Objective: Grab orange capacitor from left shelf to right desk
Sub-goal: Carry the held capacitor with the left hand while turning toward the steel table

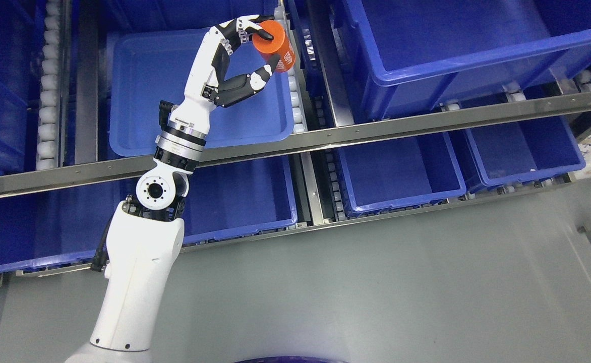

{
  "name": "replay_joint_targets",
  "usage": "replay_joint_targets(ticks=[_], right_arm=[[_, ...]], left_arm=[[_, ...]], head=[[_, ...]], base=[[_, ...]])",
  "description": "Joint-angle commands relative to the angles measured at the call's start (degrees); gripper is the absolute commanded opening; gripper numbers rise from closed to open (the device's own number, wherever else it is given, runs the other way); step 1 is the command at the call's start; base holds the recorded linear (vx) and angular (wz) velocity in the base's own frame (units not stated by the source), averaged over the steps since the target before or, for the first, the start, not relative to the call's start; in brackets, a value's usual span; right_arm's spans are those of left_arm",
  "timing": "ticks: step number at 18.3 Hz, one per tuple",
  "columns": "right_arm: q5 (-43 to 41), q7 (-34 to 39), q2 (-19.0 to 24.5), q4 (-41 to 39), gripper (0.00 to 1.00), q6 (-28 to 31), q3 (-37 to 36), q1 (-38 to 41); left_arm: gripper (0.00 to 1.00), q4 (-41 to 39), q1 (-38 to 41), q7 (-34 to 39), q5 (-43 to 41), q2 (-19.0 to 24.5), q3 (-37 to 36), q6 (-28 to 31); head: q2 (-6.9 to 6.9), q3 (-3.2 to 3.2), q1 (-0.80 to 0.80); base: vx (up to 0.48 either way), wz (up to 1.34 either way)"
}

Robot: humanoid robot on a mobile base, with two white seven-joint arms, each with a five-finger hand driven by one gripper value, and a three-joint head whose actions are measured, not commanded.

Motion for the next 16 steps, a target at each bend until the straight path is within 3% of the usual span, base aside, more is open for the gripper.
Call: replay_joint_targets(ticks=[1,8,16], right_arm=[[0.0,0.0,-1.0,-1.9,1.0,0.0,-0.6,-0.1],[0.0,0.0,-1.0,-1.9,1.0,0.0,-0.6,-0.1],[0.0,0.0,-1.0,-1.9,1.0,0.0,-0.6,-0.1]], left_arm=[[0.01,-0.1,-0.9,0.0,1.2,1.0,-1.7,0.0],[0.01,-3.0,-1.5,0.0,1.2,1.0,-2.0,-1.2],[0.01,-8.7,-0.5,0.1,1.4,1.0,0.8,-16.4]], head=[[0.0,0.0,0.0],[0.0,0.0,0.0],[0.0,0.0,0.0]], base=[[-0.015,-0.27],[-0.047,-0.3],[-0.057,-0.25]])
